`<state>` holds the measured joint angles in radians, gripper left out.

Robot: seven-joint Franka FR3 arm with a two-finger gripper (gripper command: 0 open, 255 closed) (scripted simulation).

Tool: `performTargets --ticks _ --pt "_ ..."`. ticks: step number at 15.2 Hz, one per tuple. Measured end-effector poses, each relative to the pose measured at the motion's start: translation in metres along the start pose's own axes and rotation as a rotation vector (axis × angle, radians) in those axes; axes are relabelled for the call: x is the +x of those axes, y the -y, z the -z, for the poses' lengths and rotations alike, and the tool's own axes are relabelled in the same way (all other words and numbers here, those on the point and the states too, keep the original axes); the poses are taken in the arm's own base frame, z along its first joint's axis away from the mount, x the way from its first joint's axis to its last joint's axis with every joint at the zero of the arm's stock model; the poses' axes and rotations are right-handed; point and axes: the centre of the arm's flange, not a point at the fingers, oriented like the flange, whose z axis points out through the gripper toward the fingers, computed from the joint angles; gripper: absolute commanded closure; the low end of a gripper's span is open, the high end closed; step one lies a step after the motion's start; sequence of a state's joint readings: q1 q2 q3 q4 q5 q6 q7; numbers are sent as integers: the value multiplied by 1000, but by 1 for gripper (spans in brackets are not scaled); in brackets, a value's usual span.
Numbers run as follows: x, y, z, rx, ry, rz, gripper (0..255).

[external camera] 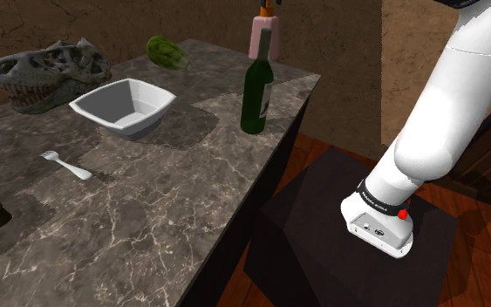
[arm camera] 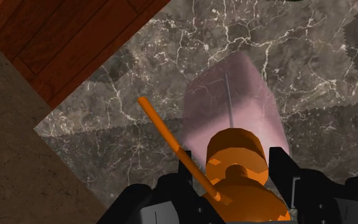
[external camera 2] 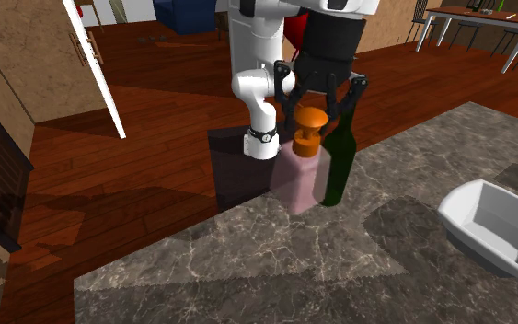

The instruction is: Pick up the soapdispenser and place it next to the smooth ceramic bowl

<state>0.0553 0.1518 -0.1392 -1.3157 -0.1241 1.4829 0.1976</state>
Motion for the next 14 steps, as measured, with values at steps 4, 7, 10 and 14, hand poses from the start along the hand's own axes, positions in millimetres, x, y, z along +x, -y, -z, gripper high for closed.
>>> performTargets --ticks 4,7,10,14 --pt "-15 47 5 0 0 0 255" --pt "-22 87 10 0 0 0 255" --pt "-36 126 18 0 0 0 255" --pt "-48 176 24 0 0 0 255"
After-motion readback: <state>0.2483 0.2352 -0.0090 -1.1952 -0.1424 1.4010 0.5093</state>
